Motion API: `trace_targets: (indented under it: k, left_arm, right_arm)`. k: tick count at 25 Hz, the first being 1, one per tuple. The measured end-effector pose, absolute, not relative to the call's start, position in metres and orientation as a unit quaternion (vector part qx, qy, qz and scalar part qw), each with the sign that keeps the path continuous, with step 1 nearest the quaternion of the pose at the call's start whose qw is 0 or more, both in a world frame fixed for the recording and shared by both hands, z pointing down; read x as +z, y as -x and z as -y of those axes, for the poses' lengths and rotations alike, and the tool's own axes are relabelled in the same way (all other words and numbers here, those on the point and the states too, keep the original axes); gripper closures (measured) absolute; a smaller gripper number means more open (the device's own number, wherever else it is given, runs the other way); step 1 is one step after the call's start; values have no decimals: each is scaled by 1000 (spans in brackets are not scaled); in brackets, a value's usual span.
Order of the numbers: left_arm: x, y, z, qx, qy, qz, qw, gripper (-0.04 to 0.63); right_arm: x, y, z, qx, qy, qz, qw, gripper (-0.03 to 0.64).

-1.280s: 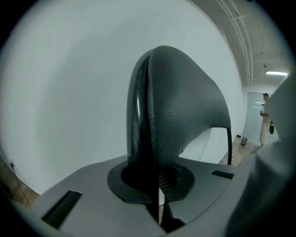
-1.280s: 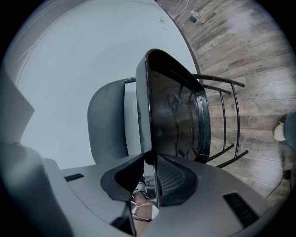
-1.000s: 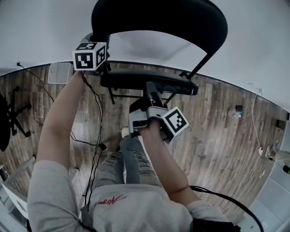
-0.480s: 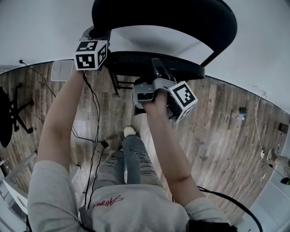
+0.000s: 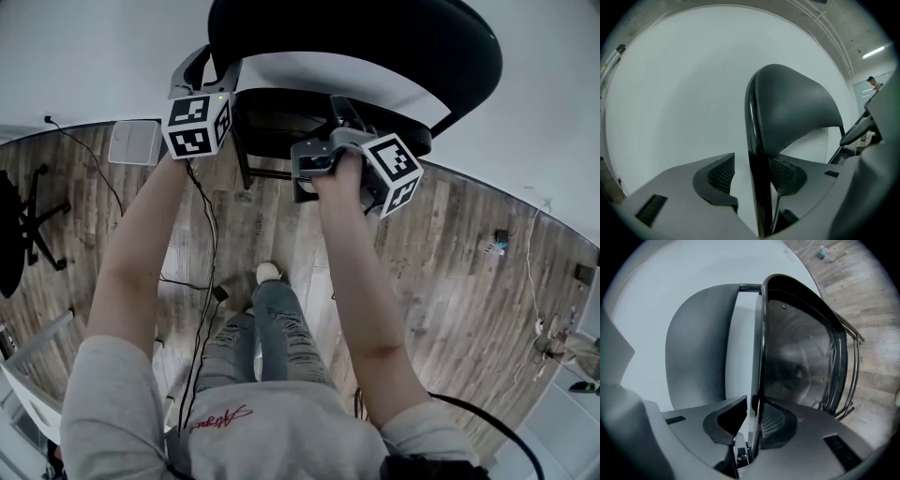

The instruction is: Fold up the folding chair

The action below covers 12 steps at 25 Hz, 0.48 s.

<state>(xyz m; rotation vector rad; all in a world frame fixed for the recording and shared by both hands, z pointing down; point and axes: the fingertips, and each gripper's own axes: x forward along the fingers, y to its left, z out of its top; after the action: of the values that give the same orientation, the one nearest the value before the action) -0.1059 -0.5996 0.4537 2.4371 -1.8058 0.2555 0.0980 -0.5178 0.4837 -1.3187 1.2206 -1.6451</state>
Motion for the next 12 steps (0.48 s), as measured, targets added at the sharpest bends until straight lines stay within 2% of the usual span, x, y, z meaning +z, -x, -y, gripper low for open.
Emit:
trace_targets:
  k: [7,10,12]
  left_arm:
    - [437,126,529,20,-778,626,55,397]
    - [443,140,485,-4,-760,646,77,491]
    - [453,141,465,5,-751,654,88,529]
  right_arm:
    - [471,-101,500,-590,500,-526,355,558]
    - [473,-105,482,-588,494,-508,390,558]
    - [476,-106,477,-581,506,-510,382,558]
